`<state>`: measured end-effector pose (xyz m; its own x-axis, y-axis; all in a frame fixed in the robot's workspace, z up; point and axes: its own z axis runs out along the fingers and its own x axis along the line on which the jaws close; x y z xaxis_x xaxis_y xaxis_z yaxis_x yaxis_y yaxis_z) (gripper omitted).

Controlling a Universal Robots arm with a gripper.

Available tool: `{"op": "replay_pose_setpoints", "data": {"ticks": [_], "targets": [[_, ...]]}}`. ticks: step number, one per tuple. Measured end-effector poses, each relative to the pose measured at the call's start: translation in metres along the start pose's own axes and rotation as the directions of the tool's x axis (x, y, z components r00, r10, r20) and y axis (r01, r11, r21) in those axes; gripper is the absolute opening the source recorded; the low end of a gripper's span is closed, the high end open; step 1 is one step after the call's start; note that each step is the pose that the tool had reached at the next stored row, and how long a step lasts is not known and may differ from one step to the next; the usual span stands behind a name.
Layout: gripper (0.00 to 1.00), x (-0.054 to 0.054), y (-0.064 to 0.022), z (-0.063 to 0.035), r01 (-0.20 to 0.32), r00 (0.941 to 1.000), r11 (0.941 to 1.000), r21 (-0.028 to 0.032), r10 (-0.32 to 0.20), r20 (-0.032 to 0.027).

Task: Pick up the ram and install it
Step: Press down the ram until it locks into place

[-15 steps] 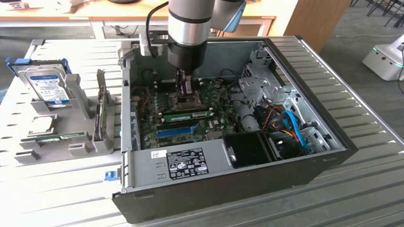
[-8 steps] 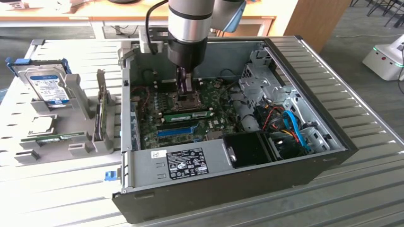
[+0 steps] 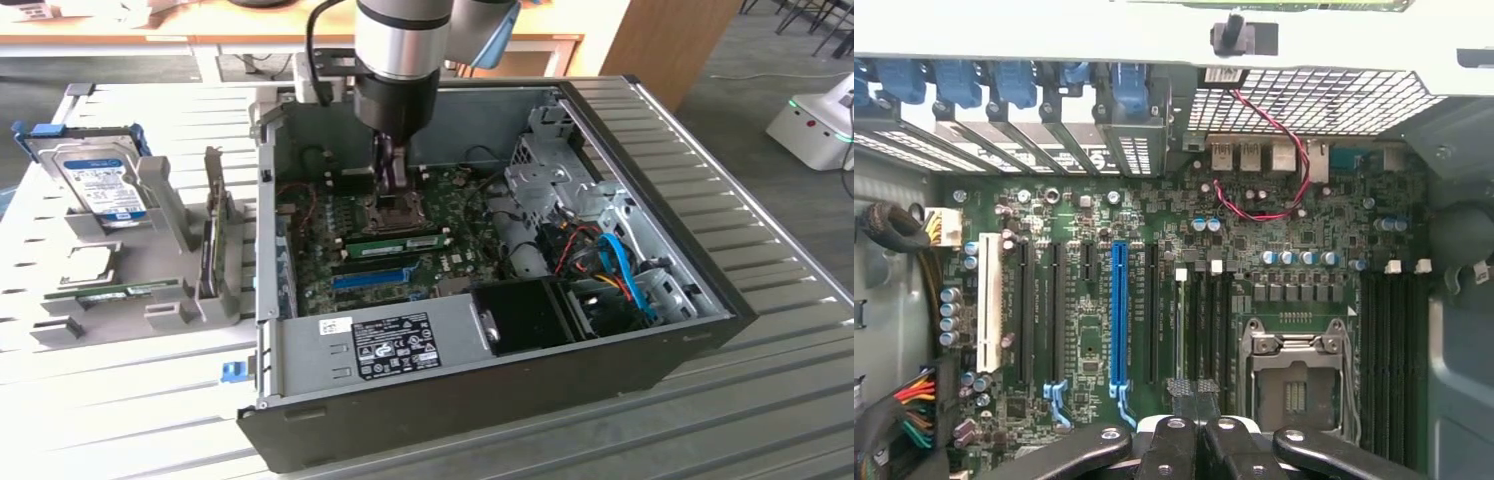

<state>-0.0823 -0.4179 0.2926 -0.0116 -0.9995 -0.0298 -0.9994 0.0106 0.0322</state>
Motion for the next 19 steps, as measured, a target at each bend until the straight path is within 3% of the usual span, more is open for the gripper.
{"op": "replay_pose_setpoints", "data": {"ticks": [6,19], "targets": [[0.10,0.000,0.0002,-0.0070,0.000,1.0000,1.0000,0.0001,0.000,0.0000],[0.10,0.000,0.0004,-0.0122,0.000,1.0000,1.0000,0.0000,0.000,-0.0001]]}}
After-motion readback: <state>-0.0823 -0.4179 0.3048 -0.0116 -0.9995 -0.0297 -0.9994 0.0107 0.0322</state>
